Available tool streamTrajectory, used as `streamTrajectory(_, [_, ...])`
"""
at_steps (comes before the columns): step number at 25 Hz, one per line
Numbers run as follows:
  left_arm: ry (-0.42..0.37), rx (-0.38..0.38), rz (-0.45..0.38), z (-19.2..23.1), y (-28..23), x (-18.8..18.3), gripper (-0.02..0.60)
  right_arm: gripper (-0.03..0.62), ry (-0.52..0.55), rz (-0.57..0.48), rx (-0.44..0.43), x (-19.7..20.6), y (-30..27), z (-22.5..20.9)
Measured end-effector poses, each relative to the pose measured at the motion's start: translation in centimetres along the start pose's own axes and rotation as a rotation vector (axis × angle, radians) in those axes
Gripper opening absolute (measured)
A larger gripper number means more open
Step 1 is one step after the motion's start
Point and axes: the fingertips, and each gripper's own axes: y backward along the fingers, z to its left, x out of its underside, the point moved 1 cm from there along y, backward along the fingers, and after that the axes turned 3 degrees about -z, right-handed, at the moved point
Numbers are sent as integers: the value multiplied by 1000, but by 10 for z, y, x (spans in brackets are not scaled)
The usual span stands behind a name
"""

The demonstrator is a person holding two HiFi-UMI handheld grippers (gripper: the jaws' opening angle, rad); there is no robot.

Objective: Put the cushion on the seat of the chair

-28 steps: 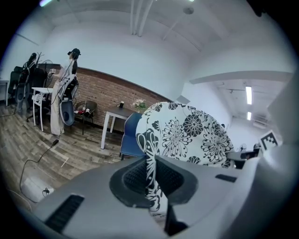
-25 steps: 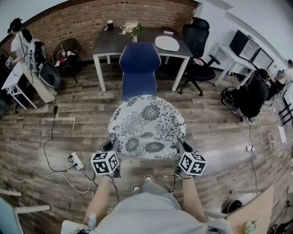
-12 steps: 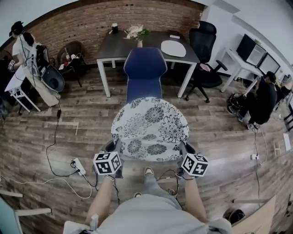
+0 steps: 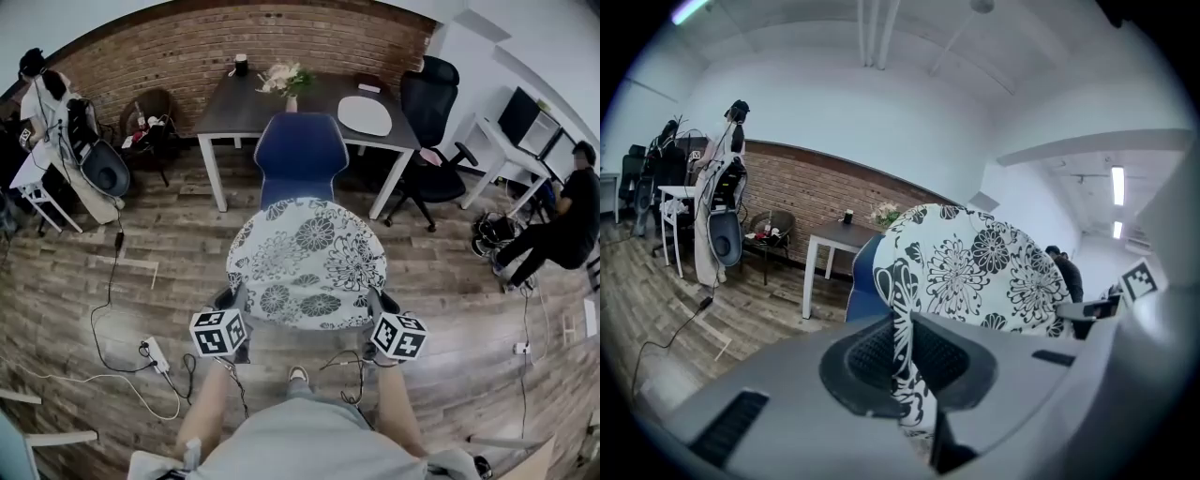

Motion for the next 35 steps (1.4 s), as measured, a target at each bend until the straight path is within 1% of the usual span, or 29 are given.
streamTrajectory(5, [-15,-31,-32,12,-21,13,18,29,24,-25,2,15,-26,-12])
streamTrajectory(9, [-19,-44,-39,14,-47,11,18,29,25,-33,-5,10,-53,-28])
streamTrajectory(12, [-21,-39,-51,16,-62,15,18,29,25,-43,-16,11,-69,-33])
streamTrajectory(17, [-16,-45,-35,3,-94,-7,18,29,9,-28,-34,-20,-98,-52])
streamTrajectory(21, [-9,-47,-10,-6,-115,-20,18,29,-16,-8,-28,-37,-113,-67])
streamTrajectory(25, [-17,-32,17,-8,-126,-18,18,29,-47,7,-21,-33,-122,-73])
streamTrajectory(29, [-32,-61,28,-3,-135,-25,18,29,-67,18,-12,-29,-130,-79])
streamTrajectory(32, [-39,-62,36,3,-155,-31,18,29,-83,18,0,-31,-143,-84])
streamTrajectory(35, [-36,-49,31,7,-180,-43,18,29,-93,14,8,-42,-164,-87])
